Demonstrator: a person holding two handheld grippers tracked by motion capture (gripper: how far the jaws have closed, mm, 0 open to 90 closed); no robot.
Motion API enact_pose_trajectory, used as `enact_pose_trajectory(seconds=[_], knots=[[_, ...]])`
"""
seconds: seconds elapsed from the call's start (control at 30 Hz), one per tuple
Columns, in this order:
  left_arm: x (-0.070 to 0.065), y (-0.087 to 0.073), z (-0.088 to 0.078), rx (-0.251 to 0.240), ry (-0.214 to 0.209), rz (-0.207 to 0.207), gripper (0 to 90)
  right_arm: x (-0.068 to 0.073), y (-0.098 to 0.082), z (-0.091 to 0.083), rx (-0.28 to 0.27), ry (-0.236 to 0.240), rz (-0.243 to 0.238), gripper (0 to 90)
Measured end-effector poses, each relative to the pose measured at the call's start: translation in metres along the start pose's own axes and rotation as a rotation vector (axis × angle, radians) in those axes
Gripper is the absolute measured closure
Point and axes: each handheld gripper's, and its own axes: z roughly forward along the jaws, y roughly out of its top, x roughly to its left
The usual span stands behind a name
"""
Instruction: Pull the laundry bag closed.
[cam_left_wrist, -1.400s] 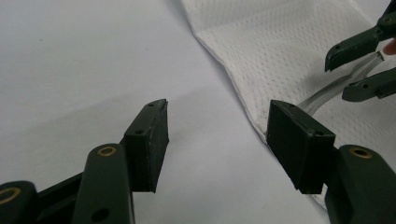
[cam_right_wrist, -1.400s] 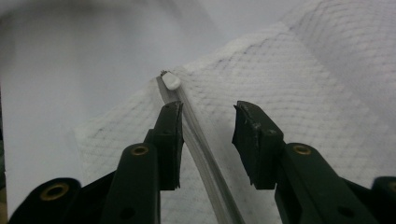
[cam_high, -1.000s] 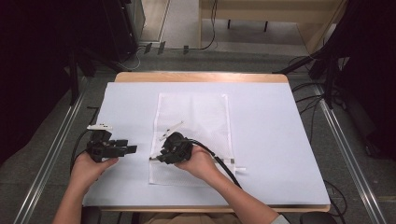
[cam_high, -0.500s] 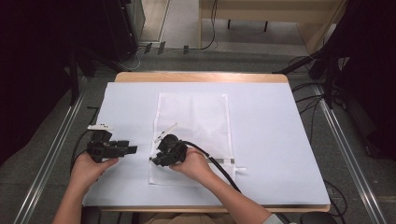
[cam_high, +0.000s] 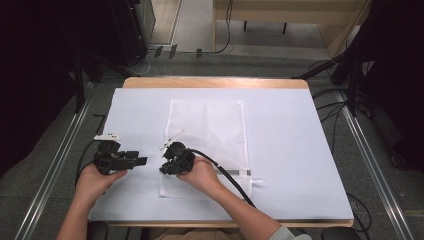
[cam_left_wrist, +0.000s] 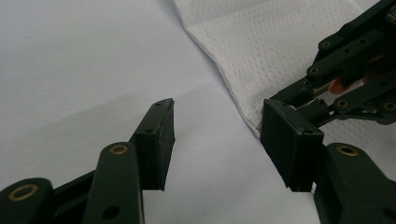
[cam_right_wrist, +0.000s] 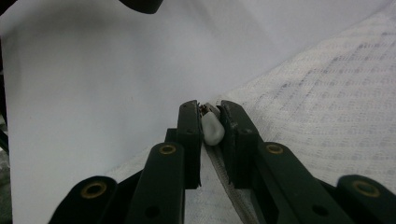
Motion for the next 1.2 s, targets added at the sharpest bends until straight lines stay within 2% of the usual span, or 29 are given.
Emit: enact_pose_trajectory(seconds=[0.1, 0.23, 0.4, 0.5, 0.57, 0.7, 0.77, 0.9, 1.0, 1.1, 1.2], knots=[[0.000, 0.000, 0.000, -0.002, -0.007, -0.003, 45.3, -0.001, 0.000, 0.000, 0.003, 0.006, 0.003, 83.4], [0.000, -0.001, 0.001, -0.003, -0.013, -0.004, 45.3, 0.001, 0.001, -0.001, 0.011, 0.001, -0.036, 87.2], [-0.003, -0.001, 0.003, -0.004, -0.030, 0.015, 45.4, 0.001, 0.005, -0.010, -0.011, -0.001, -0.033, 87.5], [-0.006, -0.001, 0.004, -0.008, -0.048, 0.027, 45.7, 0.002, 0.007, -0.016, -0.024, -0.007, -0.060, 87.5], [-0.006, -0.001, 0.005, -0.007, -0.054, 0.034, 45.8, 0.002, 0.008, -0.019, -0.033, -0.005, -0.062, 87.5], [-0.011, -0.001, 0.008, 0.017, -0.082, 0.077, 45.5, 0.003, 0.010, -0.025, -0.050, -0.005, -0.067, 87.5], [-0.013, -0.001, 0.009, 0.012, -0.088, 0.078, 45.1, 0.003, 0.012, -0.028, -0.061, -0.008, -0.073, 87.5], [-0.020, 0.000, 0.016, 0.043, -0.117, 0.108, 45.2, 0.004, 0.013, -0.032, -0.069, -0.012, -0.078, 87.5], [-0.023, 0.000, 0.019, 0.056, -0.129, 0.115, 45.5, 0.004, 0.013, -0.033, -0.070, -0.009, -0.075, 87.6], [-0.025, 0.000, 0.025, 0.078, -0.161, 0.129, 46.6, 0.006, 0.014, -0.034, -0.084, -0.004, -0.075, 87.6], [-0.026, 0.001, 0.028, 0.085, -0.160, 0.141, 49.3, 0.006, 0.015, -0.037, -0.092, 0.005, -0.077, 87.6]])
